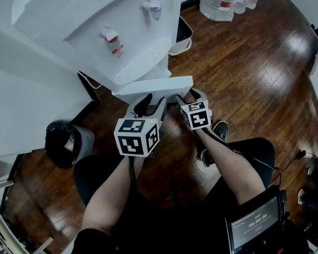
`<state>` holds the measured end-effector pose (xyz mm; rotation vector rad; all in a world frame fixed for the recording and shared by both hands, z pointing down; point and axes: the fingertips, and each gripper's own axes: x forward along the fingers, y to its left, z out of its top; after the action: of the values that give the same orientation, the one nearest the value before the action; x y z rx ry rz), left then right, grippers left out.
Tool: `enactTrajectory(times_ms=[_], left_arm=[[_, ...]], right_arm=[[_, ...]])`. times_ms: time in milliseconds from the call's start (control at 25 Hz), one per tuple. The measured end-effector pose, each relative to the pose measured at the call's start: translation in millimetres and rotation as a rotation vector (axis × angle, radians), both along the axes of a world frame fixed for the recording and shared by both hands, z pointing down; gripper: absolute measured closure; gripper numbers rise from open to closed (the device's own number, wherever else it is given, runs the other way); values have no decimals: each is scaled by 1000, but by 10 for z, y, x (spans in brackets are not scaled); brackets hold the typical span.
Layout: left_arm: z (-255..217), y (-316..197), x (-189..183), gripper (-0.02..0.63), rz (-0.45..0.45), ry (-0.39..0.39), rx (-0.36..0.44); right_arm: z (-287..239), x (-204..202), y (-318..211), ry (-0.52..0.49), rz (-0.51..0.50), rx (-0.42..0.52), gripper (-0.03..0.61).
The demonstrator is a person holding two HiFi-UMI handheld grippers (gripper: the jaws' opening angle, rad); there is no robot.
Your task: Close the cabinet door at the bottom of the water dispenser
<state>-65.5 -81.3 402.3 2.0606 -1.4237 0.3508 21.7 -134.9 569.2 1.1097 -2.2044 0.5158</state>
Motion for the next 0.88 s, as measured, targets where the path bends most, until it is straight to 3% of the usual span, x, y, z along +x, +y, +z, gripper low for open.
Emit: enactTrajectory(times_ms=[360,880], left_arm=[[-2,-265,403,417,142,14,-18],[177,-511,319,417,127,0,-63]], right_arm=[[-40,-127,-487,-3,-24,22,327],[-32,-238,-696,-2,-86,39,337]])
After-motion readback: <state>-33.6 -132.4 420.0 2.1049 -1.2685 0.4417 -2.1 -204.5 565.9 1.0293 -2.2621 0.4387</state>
